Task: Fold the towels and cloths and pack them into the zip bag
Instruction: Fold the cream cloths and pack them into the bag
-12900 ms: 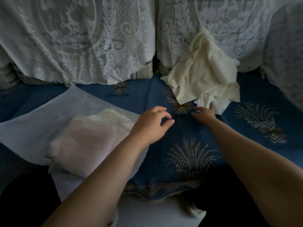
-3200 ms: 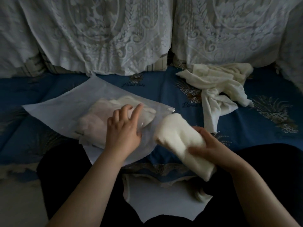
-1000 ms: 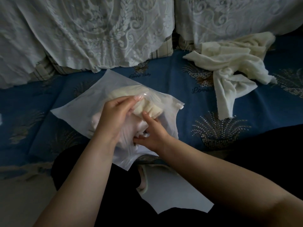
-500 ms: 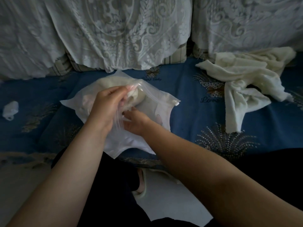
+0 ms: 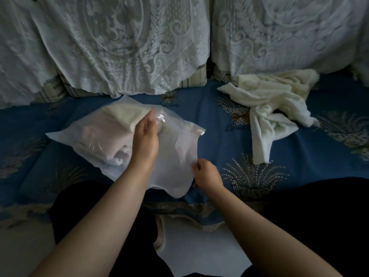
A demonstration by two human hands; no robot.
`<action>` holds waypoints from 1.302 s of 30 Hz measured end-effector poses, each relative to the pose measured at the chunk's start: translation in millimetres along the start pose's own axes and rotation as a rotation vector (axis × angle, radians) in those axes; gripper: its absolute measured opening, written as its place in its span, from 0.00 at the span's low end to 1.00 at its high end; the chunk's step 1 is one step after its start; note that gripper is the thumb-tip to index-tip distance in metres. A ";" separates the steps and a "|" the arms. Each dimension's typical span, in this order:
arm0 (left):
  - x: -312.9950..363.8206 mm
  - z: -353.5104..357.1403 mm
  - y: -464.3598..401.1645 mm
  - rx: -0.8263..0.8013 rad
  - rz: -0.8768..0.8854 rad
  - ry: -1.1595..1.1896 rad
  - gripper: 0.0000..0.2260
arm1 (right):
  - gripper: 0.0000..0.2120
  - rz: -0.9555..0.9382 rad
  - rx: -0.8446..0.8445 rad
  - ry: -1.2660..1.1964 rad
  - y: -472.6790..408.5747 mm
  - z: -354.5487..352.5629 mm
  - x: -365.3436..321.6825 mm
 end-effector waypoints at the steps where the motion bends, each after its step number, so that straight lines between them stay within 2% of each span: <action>1: 1.0 5.4 -2.5 0.011 0.029 -0.001 0.16 | 0.11 -0.002 0.045 -0.010 -13.4 -7.9 -4.5; 4: 1.5 29.0 -17.3 -0.009 0.097 -0.040 0.18 | 0.09 0.106 0.034 -0.368 -49.4 -27.1 -15.3; 5: 0.3 38.2 -23.1 -0.026 0.101 -0.066 0.19 | 0.08 0.110 0.047 -0.399 -59.6 -38.0 -17.6; 6: -2.2 45.8 -28.8 -0.038 0.107 -0.107 0.19 | 0.09 0.092 0.077 -0.292 -65.8 -53.7 -18.6; 9: -4.7 66.7 -33.0 -0.062 0.180 -0.378 0.24 | 0.18 0.022 0.313 0.381 -68.5 -116.8 1.5; 11: 2.5 79.7 -19.9 -0.046 0.287 -0.620 0.28 | 0.25 0.094 0.365 0.644 -61.1 -144.3 38.6; 13: 23.1 96.9 3.9 -0.027 0.491 -0.754 0.26 | 0.23 0.185 0.327 0.732 -53.9 -156.4 77.5; 15: 40.6 122.5 26.5 -0.081 0.683 -0.762 0.22 | 0.15 0.176 0.388 0.644 -47.5 -171.6 89.8; 16: 44.2 135.8 33.5 -0.148 0.725 -0.721 0.20 | 0.14 0.163 0.427 0.573 -43.1 -178.5 88.7; 18: 38.9 161.9 41.1 -0.344 0.671 -0.614 0.17 | 0.13 0.122 0.477 0.442 -33.3 -188.3 78.4; 20: 21.4 182.9 46.7 -0.519 0.559 -0.594 0.18 | 0.10 0.007 0.513 0.331 -15.9 -192.5 55.8; 22: -0.5 196.4 49.0 -0.635 0.479 -0.658 0.23 | 0.06 -0.119 0.482 0.115 9.0 -191.1 31.2; 24: -18.4 204.8 49.5 -0.720 0.427 -0.641 0.25 | 0.07 -0.192 0.414 -0.098 32.2 -188.6 15.1; 27: -30.7 211.3 48.2 -0.756 0.384 -0.516 0.17 | 0.10 -0.243 0.309 -0.254 57.7 -188.6 1.2; 30: -31.2 207.6 42.2 -0.680 0.381 -0.578 0.07 | 0.11 -0.258 0.151 -0.440 74.4 -191.3 -4.1; 31: -32.4 203.6 40.0 -0.645 0.371 -0.633 0.06 | 0.10 -0.259 0.087 -0.385 78.0 -188.5 -3.5; 33: -41.0 191.7 35.7 -0.599 0.289 -0.720 0.07 | 0.08 -0.237 -0.112 -0.117 80.9 -168.6 2.7; 35: -62.2 180.2 37.8 -0.633 0.146 -0.809 0.08 | 0.09 -0.120 -0.299 0.046 76.9 -142.9 27.2; 36: -74.3 176.7 41.6 -0.671 0.101 -0.874 0.08 | 0.12 -0.045 -0.298 0.067 69.1 -138.1 42.5; 37: -85.7 174.3 45.2 -0.707 0.075 -0.944 0.08 | 0.16 0.028 -0.200 0.112 56.0 -143.3 58.9; 39: -102.2 170.7 48.3 -0.718 0.041 -1.033 0.10 | 0.20 0.157 0.102 0.302 35.0 -168.7 84.6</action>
Point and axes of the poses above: each hand's wrist, its own y-axis away from the middle knuckle, its own z-axis out of the palm, x = y × z, the point moved 10 cm from there along -y, towards the middle knuckle, and after that the axes turned 3 degrees about y, right-handed, at the moved point
